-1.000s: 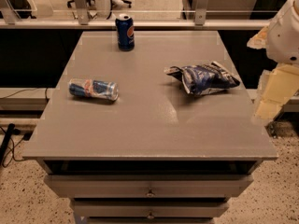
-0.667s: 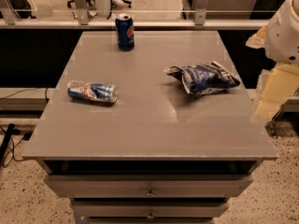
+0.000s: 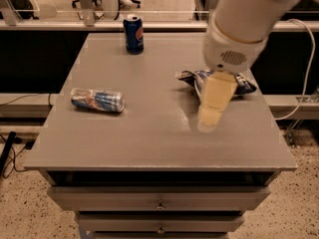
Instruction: Place redbull can upright
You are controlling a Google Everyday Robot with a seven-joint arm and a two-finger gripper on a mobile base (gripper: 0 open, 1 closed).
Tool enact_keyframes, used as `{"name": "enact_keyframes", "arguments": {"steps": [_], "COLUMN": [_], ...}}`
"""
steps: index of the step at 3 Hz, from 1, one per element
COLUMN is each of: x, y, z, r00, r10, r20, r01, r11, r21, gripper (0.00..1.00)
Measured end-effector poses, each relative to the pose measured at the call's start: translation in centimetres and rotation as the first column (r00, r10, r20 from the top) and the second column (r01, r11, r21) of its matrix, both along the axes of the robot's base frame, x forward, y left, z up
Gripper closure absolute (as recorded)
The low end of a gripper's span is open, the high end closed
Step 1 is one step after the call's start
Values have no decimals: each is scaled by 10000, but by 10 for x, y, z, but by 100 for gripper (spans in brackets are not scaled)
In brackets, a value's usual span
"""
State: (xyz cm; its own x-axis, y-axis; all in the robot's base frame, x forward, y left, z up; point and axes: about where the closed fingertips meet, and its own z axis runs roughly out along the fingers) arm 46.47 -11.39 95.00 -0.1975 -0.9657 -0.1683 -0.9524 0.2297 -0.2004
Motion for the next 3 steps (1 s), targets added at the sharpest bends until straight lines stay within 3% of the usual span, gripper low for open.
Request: {"name": "enact_keyframes", "arguments": {"steps": [1,3], "x": [19,44], "y": [84,95], "z": [-9,-9], "r00": [9998,9995], "r10": [212,-179], "r20": [63,247], "r01": [-214,156], "r11": [9990,9958], "r21": [388,907], "gripper": [0,0]}}
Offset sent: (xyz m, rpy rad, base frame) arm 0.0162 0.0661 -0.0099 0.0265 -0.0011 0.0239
